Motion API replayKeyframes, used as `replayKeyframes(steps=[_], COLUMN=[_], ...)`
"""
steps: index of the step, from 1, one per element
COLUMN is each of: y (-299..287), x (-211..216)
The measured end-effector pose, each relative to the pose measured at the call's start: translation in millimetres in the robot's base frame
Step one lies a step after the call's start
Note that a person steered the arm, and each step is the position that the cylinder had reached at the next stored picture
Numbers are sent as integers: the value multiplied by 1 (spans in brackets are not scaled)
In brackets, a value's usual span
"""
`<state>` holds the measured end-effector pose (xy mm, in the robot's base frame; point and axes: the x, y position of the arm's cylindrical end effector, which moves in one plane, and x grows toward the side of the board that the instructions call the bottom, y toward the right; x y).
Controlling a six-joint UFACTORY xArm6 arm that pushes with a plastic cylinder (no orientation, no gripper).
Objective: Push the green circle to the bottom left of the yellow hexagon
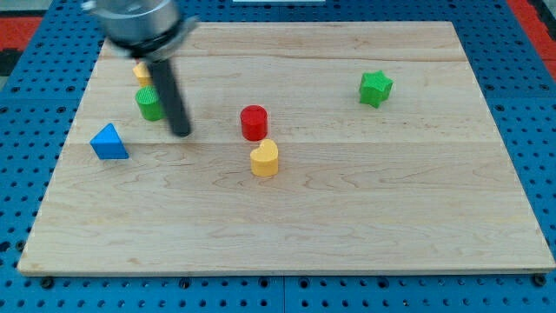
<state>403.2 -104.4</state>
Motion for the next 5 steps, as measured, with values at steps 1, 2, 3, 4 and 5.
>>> replayKeyframes(steps=[1,2,3,4,5], y=[33,-35,-71,1,104], x=[-34,-17,-12,-20,-36])
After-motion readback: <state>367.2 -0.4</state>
